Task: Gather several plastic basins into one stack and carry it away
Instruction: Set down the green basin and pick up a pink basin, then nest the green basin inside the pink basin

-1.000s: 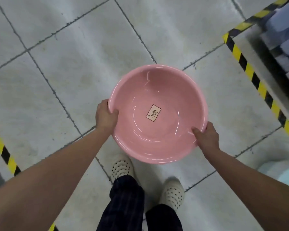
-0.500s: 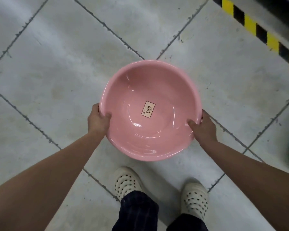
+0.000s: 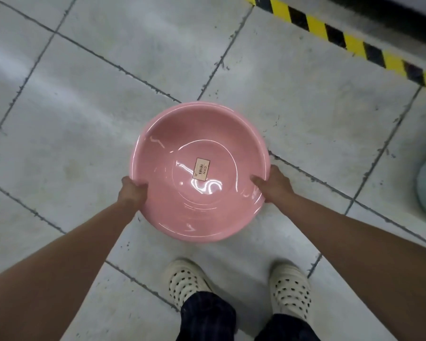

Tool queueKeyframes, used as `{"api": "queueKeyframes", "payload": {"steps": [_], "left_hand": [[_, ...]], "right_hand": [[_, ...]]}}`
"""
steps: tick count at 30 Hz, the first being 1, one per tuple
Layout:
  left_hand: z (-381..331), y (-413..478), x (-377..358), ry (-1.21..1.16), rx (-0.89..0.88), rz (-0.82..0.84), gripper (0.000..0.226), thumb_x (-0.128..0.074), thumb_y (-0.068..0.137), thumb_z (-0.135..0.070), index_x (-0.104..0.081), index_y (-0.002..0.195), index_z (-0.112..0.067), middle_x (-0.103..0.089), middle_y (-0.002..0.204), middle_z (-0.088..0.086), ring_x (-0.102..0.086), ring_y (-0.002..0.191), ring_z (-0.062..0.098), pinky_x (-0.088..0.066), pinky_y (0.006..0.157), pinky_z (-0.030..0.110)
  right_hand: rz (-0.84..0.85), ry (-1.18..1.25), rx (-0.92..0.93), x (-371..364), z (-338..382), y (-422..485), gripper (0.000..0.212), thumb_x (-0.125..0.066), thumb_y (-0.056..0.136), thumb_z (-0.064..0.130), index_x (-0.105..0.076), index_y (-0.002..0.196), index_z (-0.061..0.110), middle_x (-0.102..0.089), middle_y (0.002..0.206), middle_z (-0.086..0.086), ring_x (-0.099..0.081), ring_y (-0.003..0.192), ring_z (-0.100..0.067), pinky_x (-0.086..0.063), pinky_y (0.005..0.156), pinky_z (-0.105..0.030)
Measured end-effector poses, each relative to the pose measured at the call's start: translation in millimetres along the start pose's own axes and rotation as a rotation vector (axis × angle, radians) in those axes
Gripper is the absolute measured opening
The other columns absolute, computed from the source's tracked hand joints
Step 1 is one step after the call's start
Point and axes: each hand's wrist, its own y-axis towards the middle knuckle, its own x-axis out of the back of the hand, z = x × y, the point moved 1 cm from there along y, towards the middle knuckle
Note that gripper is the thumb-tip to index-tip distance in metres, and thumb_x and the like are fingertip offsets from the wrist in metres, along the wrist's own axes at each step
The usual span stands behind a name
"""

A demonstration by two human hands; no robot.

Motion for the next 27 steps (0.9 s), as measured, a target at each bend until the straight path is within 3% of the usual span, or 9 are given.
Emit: {"api": "queueKeyframes", "payload": {"steps": [3, 5, 7, 9, 12, 16, 22, 27], "left_hand": [[-15, -36, 4, 0.035, -0.021, -0.032, 0.069, -0.061, 0.086, -0.039, -0.037, 0.14, -0.002, -0.053, 0.135, 0.021, -0.055, 0.12, 0.041, -0.047, 0.101, 0.049], [-38, -80, 5, 0.069, -0.13, -0.064, 0.081, -0.064, 0.081, -0.049, -0.038, 0.145, -0.007, -0.05, 0.143, 0.017, -0.05, 0.129, 0.038, -0.043, 0.106, 0.049], [-75, -141, -2, 0.034, -0.258, 0.028, 0.072, -0.061, 0.089, -0.049, -0.039, 0.146, -0.012, -0.049, 0.145, 0.011, -0.049, 0.131, 0.03, -0.039, 0.106, 0.037], [-122, -208, -14, -0.008, -0.365, 0.153, 0.057, -0.054, 0.094, -0.049, -0.048, 0.139, -0.014, -0.059, 0.133, 0.007, -0.056, 0.12, 0.022, -0.037, 0.094, 0.027], [-188, -312, -36, -0.001, -0.517, 0.284, 0.044, -0.051, 0.097, -0.045, -0.057, 0.127, -0.014, -0.064, 0.109, -0.002, -0.061, 0.106, 0.018, -0.038, 0.085, 0.024], [-259, -425, -74, 0.124, -0.7, 0.429, 0.042, -0.051, 0.096, -0.048, -0.062, 0.118, -0.014, -0.065, 0.106, -0.003, -0.058, 0.099, 0.013, -0.038, 0.084, 0.022], [-316, -536, -141, 0.169, -0.734, 0.485, 0.014, -0.06, 0.095, -0.034, -0.063, 0.091, -0.021, -0.068, 0.096, 0.0, -0.06, 0.091, 0.013, -0.036, 0.075, 0.015], [-339, -576, -221, 0.241, -0.703, 0.477, 0.025, -0.059, 0.094, -0.038, -0.066, 0.099, -0.014, -0.064, 0.092, -0.003, -0.057, 0.089, 0.012, -0.032, 0.068, 0.011]], "right_hand": [[0.069, 0.07, -0.057, 33, -11, -28, 0.068, -0.066, 0.083, 0.056, -0.046, 0.138, 0.022, -0.063, 0.117, -0.005, -0.067, 0.095, -0.027, -0.06, 0.082, -0.042], [0.04, 0.115, -0.073, 67, -21, -57, 0.064, -0.065, 0.083, 0.056, -0.049, 0.136, 0.023, -0.065, 0.106, -0.002, -0.069, 0.092, -0.026, -0.059, 0.085, -0.044], [-0.014, 0.152, -0.082, 110, -30, -94, 0.058, -0.065, 0.083, 0.057, -0.054, 0.129, 0.023, -0.067, 0.101, -0.001, -0.07, 0.087, -0.025, -0.057, 0.088, -0.046], [-0.063, 0.188, -0.101, 158, -35, -133, 0.052, -0.065, 0.084, 0.056, -0.058, 0.124, 0.024, -0.068, 0.108, -0.005, -0.07, 0.088, -0.026, -0.056, 0.09, -0.047], [-0.118, 0.171, -0.115, 235, -44, -195, 0.05, -0.063, 0.085, 0.057, -0.06, 0.125, 0.025, -0.066, 0.107, 0.0, -0.065, 0.103, -0.025, -0.051, 0.097, -0.044], [-0.234, 0.245, -0.16, 332, -65, -262, 0.052, -0.062, 0.089, 0.053, -0.058, 0.13, 0.021, -0.066, 0.108, 0.002, -0.061, 0.107, -0.019, -0.044, 0.094, -0.029], [-0.391, 0.435, -0.27, 446, -136, -306, 0.051, -0.062, 0.088, 0.051, -0.057, 0.129, 0.022, -0.066, 0.113, 0.001, -0.06, 0.107, -0.02, -0.045, 0.096, -0.032], [-0.427, 0.46, -0.333, 515, -205, -287, 0.051, -0.062, 0.09, 0.045, -0.058, 0.132, 0.017, -0.064, 0.128, -0.006, -0.059, 0.108, -0.023, -0.039, 0.087, -0.026]]}}
